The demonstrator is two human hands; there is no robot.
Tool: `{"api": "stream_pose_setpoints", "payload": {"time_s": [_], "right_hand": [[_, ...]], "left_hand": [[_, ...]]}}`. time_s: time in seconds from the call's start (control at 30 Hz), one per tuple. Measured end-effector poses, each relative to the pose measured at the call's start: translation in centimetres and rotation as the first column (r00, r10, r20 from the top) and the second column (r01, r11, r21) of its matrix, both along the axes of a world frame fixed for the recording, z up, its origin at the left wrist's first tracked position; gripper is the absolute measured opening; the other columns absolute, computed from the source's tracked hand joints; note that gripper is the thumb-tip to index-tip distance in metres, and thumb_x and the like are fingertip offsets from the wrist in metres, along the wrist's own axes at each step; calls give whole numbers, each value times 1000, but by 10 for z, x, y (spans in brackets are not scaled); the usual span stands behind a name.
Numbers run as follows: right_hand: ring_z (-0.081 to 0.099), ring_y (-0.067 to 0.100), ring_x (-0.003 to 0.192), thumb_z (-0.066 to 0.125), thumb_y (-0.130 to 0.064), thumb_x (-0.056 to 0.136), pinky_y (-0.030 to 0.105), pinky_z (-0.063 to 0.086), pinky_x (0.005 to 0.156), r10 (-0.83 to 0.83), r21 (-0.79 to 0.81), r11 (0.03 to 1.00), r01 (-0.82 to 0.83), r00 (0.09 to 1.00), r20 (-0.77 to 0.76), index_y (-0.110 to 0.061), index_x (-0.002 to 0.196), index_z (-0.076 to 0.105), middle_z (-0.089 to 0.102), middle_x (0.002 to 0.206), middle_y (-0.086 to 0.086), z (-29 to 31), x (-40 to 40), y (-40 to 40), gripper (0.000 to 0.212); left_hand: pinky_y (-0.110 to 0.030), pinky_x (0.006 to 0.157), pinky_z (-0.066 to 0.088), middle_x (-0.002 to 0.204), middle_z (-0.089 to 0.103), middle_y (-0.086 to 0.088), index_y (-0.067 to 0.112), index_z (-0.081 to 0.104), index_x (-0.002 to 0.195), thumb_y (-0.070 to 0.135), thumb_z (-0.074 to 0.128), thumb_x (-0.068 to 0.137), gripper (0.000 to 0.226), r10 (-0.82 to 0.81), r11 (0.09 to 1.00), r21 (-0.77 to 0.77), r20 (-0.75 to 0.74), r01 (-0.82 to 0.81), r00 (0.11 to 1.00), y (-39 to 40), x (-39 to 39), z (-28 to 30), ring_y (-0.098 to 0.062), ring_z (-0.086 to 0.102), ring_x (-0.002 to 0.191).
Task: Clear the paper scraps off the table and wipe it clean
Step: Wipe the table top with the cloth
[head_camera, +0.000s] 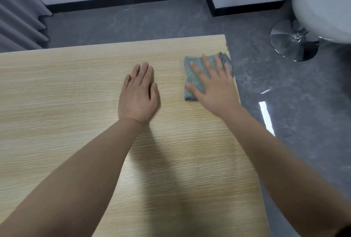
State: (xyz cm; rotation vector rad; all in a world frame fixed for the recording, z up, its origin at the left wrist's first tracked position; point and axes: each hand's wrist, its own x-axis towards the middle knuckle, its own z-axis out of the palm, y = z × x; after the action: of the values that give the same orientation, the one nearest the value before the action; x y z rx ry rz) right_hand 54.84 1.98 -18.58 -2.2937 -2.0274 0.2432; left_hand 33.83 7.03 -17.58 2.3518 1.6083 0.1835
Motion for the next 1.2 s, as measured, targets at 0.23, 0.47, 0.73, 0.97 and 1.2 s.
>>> {"api": "stream_pose_setpoints", "payload": {"time_s": [0.23, 0.47, 0.73, 0.97, 1.2], "right_hand": [[-7, 31, 146, 15, -61, 95, 46, -8, 116, -151, -18, 988, 152, 988, 11, -35, 150, 6, 0, 160, 3, 2, -5, 13, 62], [-2, 31, 146, 17, -62, 95, 48, 0, 116, 27, -45, 999, -28, 999, -23, -36, 150, 12, 6, 159, 2, 5, -61, -120, 61], [2, 28, 146, 17, -65, 94, 45, -1, 116, 105, -70, 992, -104, 994, 7, -36, 148, 16, 15, 158, 1, 7, -37, -131, 61], [-13, 25, 145, 17, -65, 93, 44, -5, 118, -93, -95, 992, 87, 994, -63, -39, 149, 5, -4, 160, -3, 10, 11, -36, 63], [-8, 32, 145, 14, -61, 95, 49, -1, 118, -103, -52, 993, 103, 995, 4, -30, 151, 6, 1, 159, 7, 4, -19, -55, 64]], "left_hand": [[-31, 119, 3, 158, 13, 4, 17, 21, 150, 29, 26, 100, 51, -3, 1000, 13, 24, 2, 1000, -1, 0, 0, -12, 4, 146], [-35, 119, 8, 155, 24, -4, 11, 31, 146, 24, 33, 97, 51, -30, 999, 38, 55, 28, 998, -6, -1, 5, -18, 13, 145], [-38, 118, 6, 159, 9, -4, 14, 20, 150, 37, 20, 96, 58, -67, 992, -110, -39, 62, 997, -52, -16, 11, -20, 2, 147], [-27, 115, -16, 156, -10, 10, 28, -1, 149, 45, 2, 93, 58, -39, 992, -123, -72, 29, 997, -137, -42, 5, -6, -19, 143], [-31, 118, -7, 156, -1, 9, 24, 12, 150, 42, 11, 93, 60, -13, 995, -103, -63, 7, 998, -140, -39, 3, -7, -9, 145]]}}
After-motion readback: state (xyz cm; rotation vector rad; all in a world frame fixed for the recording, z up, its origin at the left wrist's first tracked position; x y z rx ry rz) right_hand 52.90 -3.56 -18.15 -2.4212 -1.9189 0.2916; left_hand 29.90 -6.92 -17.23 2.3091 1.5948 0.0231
